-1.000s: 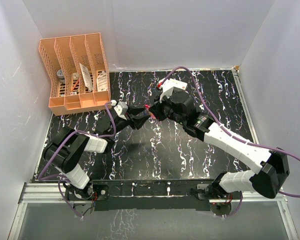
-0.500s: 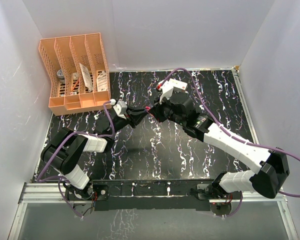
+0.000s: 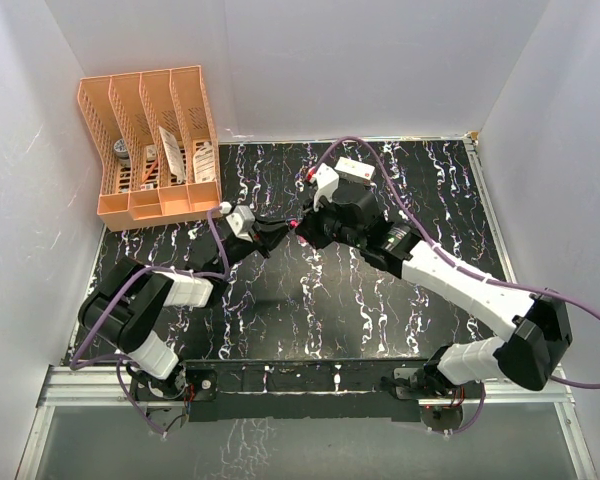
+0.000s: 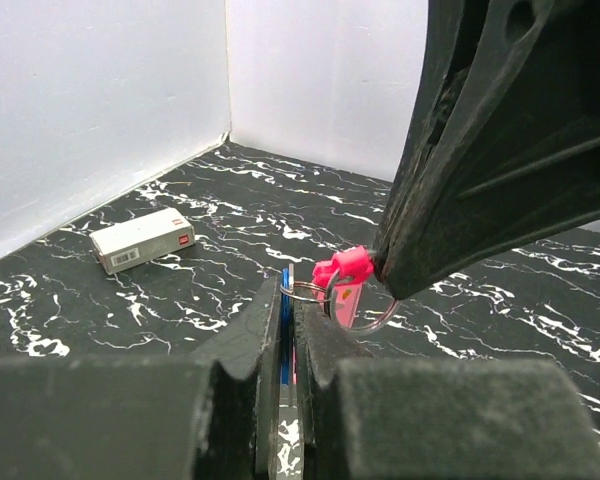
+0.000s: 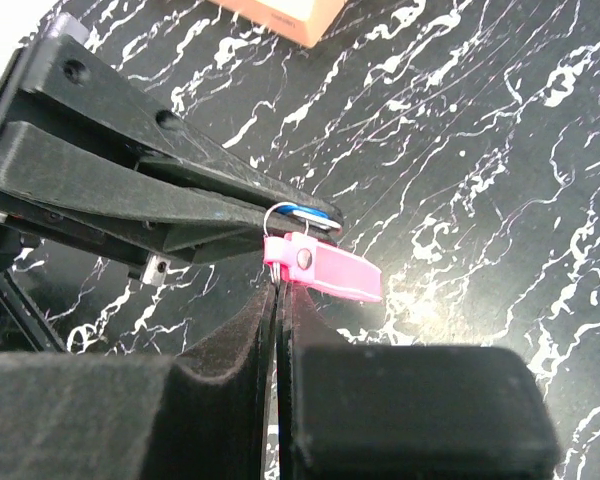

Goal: Put the keys on the keyring

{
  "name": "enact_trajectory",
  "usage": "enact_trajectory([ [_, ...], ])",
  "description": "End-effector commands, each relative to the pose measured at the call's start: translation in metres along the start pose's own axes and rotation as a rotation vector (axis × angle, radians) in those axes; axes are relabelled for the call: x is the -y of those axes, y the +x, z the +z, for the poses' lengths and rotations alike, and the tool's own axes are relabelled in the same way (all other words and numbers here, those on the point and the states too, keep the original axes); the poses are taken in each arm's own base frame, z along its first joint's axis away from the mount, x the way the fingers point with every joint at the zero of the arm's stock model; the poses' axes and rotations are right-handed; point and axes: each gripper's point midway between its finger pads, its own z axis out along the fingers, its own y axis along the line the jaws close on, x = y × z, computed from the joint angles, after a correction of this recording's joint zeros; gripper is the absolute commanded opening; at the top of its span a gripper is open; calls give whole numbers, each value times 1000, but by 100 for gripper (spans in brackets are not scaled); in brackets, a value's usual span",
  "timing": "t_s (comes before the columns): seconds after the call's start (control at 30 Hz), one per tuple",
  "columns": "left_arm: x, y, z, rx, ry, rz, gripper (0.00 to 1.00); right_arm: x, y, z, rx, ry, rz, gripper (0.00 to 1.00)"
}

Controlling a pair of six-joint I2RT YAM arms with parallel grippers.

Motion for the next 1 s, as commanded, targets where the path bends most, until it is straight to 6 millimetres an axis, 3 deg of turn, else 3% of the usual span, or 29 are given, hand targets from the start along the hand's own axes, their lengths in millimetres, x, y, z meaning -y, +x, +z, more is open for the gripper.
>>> enact_trajectory([
  [0.0, 6, -45, -3, 138, 12, 145, 0, -11, -3, 0, -24, -38, 25, 0],
  [0.57, 7, -31, -8, 2, 31, 243, 0, -8, 21, 16, -148, -30, 29, 0],
  [0.8, 1, -18, -12, -78, 26, 296, 0, -7, 20, 15, -166, -20, 28, 0],
  [0.97, 2, -18, -14, -111, 34, 328, 0, -5, 20, 16, -194, -8, 20, 0],
])
